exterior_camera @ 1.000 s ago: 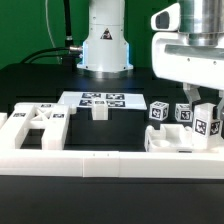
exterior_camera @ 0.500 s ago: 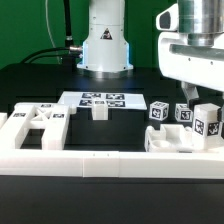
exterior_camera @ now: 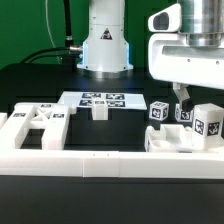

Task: Assemble chair

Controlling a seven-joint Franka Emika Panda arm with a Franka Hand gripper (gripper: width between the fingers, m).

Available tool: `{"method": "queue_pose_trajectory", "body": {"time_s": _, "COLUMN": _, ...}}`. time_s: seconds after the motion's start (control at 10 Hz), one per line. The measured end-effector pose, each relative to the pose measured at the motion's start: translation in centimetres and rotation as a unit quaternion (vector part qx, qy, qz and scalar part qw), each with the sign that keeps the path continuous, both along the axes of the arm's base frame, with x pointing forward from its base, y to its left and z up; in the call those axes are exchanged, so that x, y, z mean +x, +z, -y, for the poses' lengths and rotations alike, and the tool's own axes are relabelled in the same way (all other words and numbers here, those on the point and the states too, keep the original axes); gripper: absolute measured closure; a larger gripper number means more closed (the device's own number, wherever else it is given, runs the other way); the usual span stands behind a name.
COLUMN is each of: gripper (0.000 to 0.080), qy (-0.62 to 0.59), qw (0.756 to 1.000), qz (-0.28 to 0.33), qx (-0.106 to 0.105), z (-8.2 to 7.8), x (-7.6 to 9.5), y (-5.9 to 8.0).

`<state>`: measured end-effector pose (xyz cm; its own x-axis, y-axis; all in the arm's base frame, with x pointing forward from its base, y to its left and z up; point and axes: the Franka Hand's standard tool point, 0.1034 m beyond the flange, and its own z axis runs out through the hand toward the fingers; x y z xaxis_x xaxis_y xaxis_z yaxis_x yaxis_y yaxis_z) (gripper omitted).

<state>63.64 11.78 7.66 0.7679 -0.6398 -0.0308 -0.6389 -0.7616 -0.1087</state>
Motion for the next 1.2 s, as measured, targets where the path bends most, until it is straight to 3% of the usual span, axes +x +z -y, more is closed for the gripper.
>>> {"method": "queue_pose_trajectory", "body": {"time_s": 0.3, "gripper": 0.0151, "qy": 0.161, "qw": 0.987, "qz": 0.019, "qx": -0.02, "z": -0.26, "x": 0.11, "y": -0.19}}
{"method": "queue_pose_trajectory", "body": {"time_s": 0.5, "gripper": 0.0151, "qy": 0.216, "qw": 0.976, "qz": 0.021, "qx": -0.022, "z": -0.14, "x": 0.23, "y": -0.18}}
{"method": "queue_pose_trajectory", "body": {"time_s": 0.8, "gripper": 0.0151, "qy": 0.332, "qw": 0.942, "qz": 0.033, "qx": -0.031, "z": -0.12, "x": 0.3, "y": -0.17}}
{"method": "queue_pose_trajectory", "body": {"time_s": 1.0, "gripper": 0.0413, "qy": 0.337, "qw": 0.94, "qz": 0.034, "qx": -0.031, "z": -0.1, "x": 0.28, "y": -0.2}}
{"method": "queue_pose_trajectory", "body": {"time_s": 1.1, "gripper": 0.0413, "qy": 0.337, "qw": 0.94, "qz": 0.034, "qx": -0.031, "z": -0.08, "x": 0.28, "y": -0.19}}
{"method": "queue_pose_trajectory", "body": {"time_s": 1.2, "gripper": 0.0514, "qy": 0.336, "qw": 0.941, "qz": 0.033, "qx": -0.031, "z": -0.07, "x": 0.29, "y": -0.19}}
